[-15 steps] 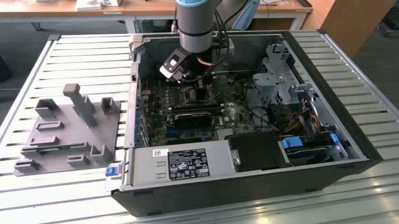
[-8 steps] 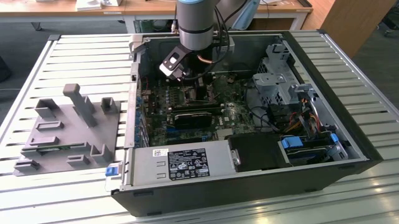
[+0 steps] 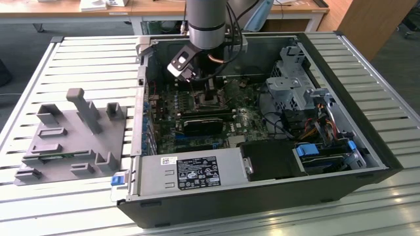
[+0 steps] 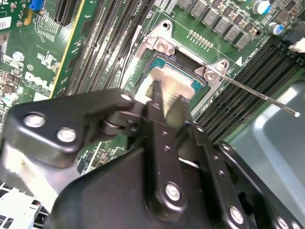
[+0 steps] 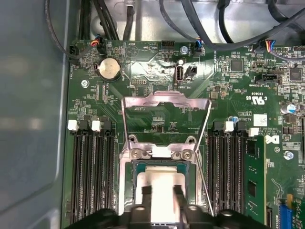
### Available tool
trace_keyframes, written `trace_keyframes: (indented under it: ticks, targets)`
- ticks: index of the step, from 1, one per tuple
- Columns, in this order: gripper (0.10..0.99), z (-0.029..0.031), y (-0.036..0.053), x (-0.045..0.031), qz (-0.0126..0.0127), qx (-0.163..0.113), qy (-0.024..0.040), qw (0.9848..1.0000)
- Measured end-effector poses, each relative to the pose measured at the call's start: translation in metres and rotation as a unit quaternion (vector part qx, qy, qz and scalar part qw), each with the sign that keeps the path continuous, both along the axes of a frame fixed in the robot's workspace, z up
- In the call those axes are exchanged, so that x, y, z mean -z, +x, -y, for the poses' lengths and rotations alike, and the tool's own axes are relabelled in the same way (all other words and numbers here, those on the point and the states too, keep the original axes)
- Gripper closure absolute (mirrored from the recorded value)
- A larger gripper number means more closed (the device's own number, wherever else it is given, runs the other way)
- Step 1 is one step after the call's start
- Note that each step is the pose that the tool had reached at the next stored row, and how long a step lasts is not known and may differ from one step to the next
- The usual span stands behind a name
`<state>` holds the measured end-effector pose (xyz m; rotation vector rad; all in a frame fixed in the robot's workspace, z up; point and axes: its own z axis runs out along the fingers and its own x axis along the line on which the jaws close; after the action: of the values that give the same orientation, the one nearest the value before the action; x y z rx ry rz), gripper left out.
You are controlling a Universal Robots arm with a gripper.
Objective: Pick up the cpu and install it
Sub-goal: 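Place the cpu into insertion slot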
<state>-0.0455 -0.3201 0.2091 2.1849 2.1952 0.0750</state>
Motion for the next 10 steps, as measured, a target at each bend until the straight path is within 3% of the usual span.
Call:
trace_keyframes:
  ticks: [5, 10]
  targets:
    - [0.965, 0.0, 0.0006, -0.0034, -0.0051, 0.0, 0.0, 1.0]
    - [0.98, 0.0, 0.0006, -0.006, -0.0055, 0.0, -0.0001, 1.0]
